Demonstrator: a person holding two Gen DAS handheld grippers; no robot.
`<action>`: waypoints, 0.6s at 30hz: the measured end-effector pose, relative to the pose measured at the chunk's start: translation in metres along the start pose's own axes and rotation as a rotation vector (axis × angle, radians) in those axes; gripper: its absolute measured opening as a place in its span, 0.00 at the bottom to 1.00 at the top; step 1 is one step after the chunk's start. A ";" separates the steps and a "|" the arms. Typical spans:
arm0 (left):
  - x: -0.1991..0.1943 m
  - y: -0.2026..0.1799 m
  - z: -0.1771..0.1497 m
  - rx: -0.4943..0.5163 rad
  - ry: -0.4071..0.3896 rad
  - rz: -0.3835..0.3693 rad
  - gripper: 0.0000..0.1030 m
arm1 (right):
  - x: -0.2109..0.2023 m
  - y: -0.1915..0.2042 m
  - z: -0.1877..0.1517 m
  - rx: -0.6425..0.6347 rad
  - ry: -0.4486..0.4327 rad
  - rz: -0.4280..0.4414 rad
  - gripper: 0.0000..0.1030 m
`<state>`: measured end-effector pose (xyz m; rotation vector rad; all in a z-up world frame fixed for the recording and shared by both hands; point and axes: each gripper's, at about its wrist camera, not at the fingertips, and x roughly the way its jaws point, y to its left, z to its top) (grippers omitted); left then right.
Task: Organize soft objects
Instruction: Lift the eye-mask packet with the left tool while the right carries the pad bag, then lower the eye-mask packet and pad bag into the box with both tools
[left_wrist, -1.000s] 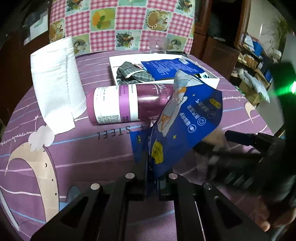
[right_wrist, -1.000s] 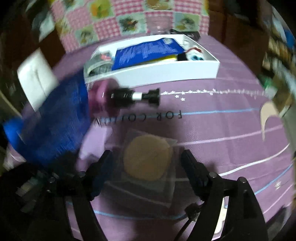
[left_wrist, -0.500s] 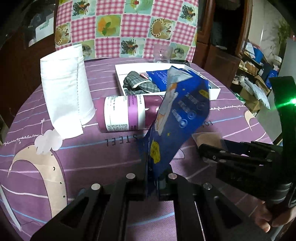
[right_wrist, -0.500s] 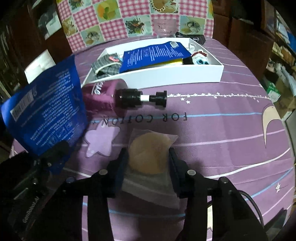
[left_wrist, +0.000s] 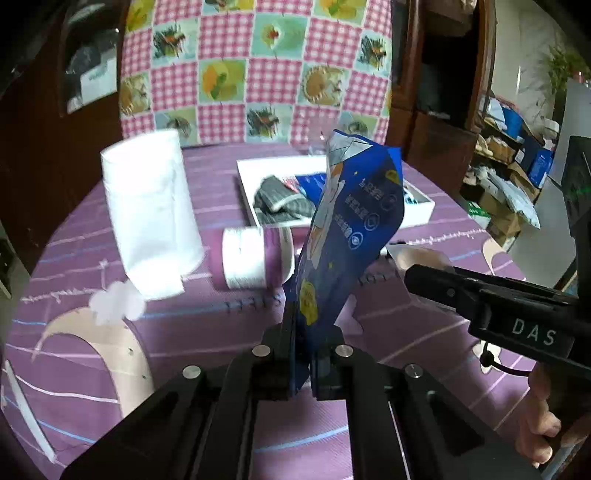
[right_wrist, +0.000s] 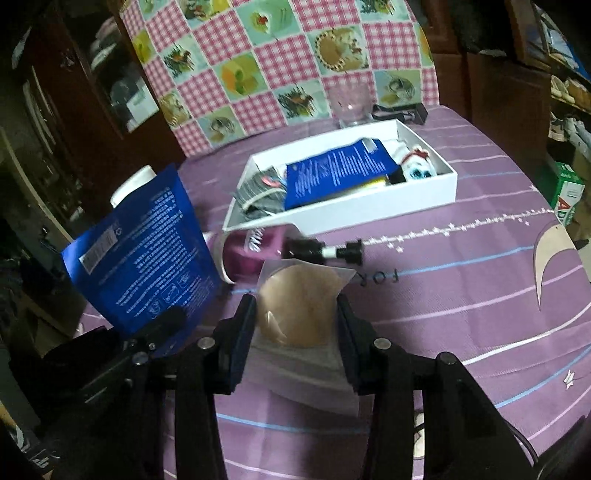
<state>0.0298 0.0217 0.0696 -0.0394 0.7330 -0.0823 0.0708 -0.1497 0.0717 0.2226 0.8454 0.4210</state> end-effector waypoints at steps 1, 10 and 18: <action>-0.004 0.002 0.003 0.000 -0.010 0.012 0.04 | -0.002 0.001 0.003 0.008 0.000 0.005 0.43; -0.032 0.011 0.041 0.001 -0.030 0.081 0.04 | -0.020 -0.002 0.043 0.077 0.023 0.023 0.43; -0.046 0.004 0.083 0.008 -0.048 0.093 0.04 | -0.031 -0.001 0.086 0.146 0.037 0.066 0.43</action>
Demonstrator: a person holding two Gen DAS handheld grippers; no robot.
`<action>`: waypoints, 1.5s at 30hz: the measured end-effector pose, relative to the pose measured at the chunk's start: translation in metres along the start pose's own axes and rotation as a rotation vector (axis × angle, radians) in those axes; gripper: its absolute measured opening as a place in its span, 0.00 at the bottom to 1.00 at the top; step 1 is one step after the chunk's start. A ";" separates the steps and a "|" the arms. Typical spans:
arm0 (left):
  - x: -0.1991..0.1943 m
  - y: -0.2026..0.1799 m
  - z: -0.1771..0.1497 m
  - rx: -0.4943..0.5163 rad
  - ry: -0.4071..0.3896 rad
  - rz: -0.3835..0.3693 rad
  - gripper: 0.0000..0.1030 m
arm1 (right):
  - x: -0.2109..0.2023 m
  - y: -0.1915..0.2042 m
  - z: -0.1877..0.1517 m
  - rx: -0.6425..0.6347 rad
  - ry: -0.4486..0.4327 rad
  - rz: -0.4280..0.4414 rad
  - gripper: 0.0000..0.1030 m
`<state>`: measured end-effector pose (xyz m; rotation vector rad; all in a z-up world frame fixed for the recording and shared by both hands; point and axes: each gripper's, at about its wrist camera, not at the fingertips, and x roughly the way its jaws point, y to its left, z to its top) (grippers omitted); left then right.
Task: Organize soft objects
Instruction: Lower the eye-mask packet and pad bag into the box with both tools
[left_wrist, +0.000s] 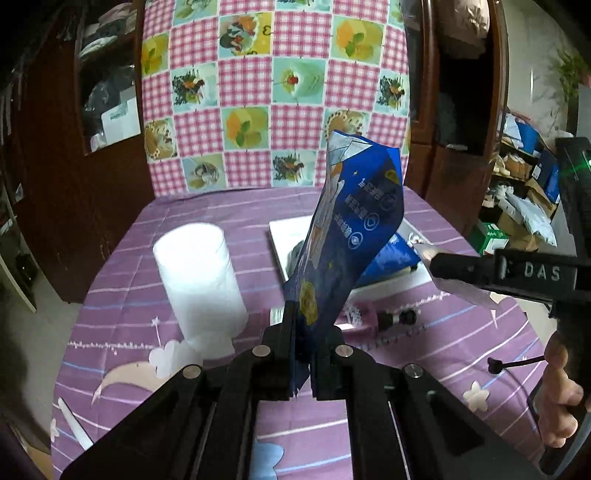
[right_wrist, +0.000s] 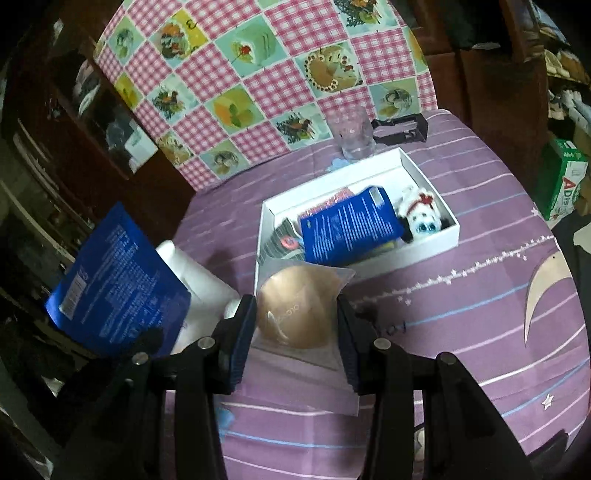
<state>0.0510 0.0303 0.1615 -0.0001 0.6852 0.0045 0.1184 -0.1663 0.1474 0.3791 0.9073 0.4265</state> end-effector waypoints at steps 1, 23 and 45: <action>0.000 -0.002 0.004 0.001 -0.002 -0.001 0.04 | -0.001 0.002 0.005 0.004 0.001 -0.002 0.43; 0.154 -0.028 0.088 0.008 0.123 0.140 0.04 | 0.073 -0.053 0.120 0.229 -0.031 0.087 0.43; 0.225 -0.042 0.058 -0.061 0.255 -0.086 0.33 | 0.112 -0.095 0.112 0.186 -0.031 -0.063 0.43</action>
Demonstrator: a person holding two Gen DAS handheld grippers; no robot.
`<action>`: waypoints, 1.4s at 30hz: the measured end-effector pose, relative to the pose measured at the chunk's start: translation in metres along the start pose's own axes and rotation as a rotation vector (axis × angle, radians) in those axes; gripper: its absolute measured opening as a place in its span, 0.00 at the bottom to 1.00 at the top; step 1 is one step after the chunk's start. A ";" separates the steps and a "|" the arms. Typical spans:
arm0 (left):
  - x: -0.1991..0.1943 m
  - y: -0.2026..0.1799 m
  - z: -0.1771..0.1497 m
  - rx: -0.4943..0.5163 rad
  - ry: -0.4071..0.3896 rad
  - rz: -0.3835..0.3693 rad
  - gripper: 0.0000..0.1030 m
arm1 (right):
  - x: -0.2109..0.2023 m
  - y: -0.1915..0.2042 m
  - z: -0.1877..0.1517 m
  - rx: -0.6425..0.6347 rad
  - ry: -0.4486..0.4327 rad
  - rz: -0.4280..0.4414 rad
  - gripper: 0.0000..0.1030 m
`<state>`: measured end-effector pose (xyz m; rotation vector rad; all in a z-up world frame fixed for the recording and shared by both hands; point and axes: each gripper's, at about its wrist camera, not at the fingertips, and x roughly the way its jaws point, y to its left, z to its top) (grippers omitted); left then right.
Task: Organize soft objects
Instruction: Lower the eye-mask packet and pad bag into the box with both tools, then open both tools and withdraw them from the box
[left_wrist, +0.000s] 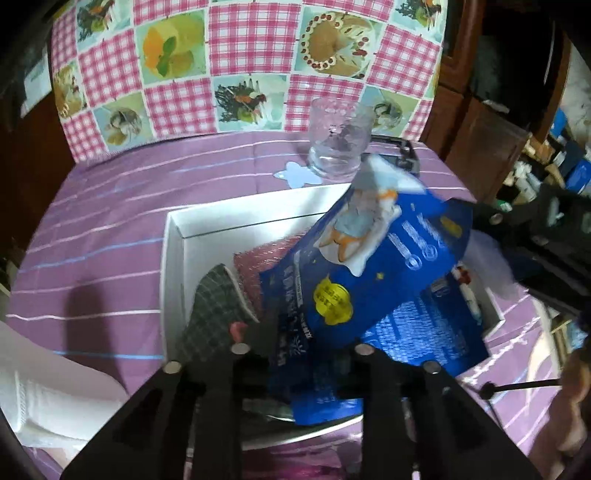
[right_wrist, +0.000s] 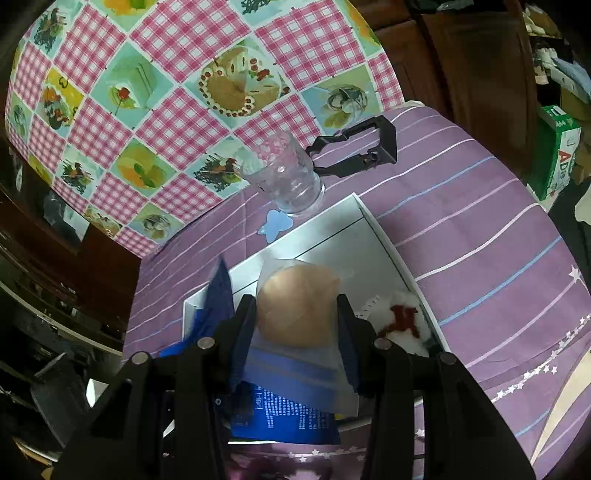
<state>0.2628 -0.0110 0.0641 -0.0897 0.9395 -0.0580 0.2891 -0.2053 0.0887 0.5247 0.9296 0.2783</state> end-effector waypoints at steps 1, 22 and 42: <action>-0.001 0.001 0.000 -0.009 -0.002 -0.019 0.40 | 0.000 0.000 0.000 0.002 0.002 0.002 0.43; -0.048 0.002 0.006 -0.018 -0.183 -0.065 0.78 | 0.007 -0.012 -0.003 0.135 0.035 0.165 0.73; -0.094 -0.007 -0.057 0.019 -0.116 -0.016 0.78 | -0.042 -0.007 -0.057 0.020 0.129 -0.049 0.73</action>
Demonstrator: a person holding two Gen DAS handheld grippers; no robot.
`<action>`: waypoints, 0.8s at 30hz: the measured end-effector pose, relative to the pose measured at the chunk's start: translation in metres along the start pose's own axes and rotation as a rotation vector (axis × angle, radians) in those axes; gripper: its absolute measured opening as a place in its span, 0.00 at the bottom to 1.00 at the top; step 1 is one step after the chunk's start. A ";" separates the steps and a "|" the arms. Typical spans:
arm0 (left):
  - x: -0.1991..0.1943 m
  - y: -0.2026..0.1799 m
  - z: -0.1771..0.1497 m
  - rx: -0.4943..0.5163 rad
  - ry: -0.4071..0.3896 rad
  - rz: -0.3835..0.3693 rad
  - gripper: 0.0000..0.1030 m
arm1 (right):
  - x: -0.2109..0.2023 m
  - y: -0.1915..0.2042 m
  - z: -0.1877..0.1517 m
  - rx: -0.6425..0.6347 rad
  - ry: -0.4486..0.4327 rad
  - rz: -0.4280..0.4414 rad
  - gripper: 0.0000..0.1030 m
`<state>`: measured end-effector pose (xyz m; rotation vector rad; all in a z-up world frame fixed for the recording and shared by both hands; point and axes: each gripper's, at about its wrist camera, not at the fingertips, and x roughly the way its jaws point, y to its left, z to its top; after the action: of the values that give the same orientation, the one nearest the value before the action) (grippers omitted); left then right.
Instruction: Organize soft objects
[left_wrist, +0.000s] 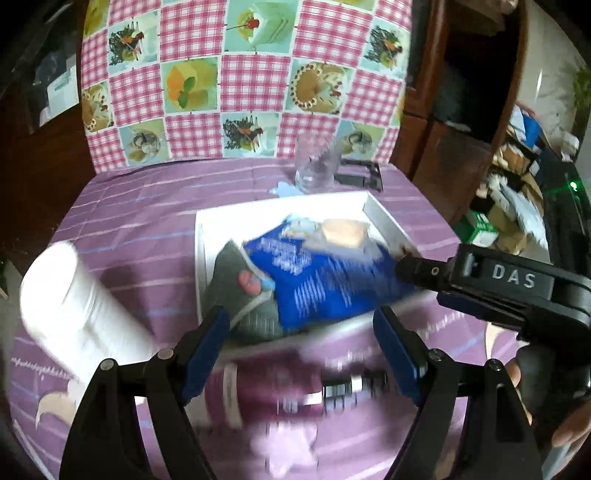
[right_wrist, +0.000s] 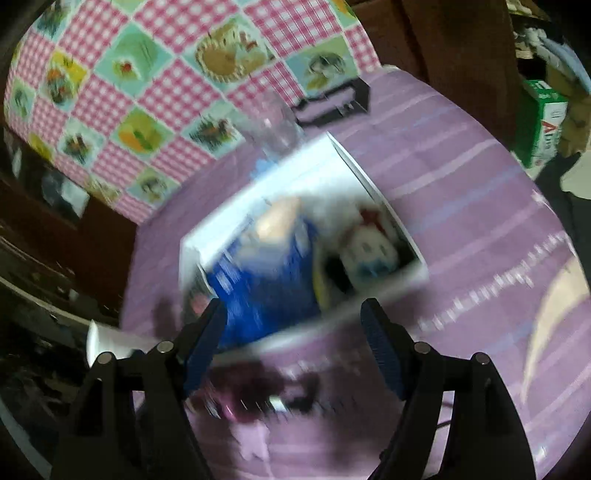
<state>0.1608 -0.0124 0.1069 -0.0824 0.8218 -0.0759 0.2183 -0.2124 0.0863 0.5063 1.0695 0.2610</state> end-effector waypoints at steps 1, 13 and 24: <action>-0.005 0.000 -0.008 0.003 0.009 -0.003 0.78 | -0.002 -0.002 -0.007 -0.003 0.014 -0.005 0.73; -0.087 0.005 -0.105 0.009 -0.087 0.099 0.78 | -0.045 0.006 -0.116 -0.145 0.082 -0.006 0.73; -0.140 -0.007 -0.149 0.043 -0.314 0.029 0.82 | -0.095 0.009 -0.181 -0.232 -0.135 -0.020 0.73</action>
<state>-0.0437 -0.0116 0.1084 -0.0403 0.5075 -0.0516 0.0140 -0.1983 0.0947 0.3006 0.8993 0.3245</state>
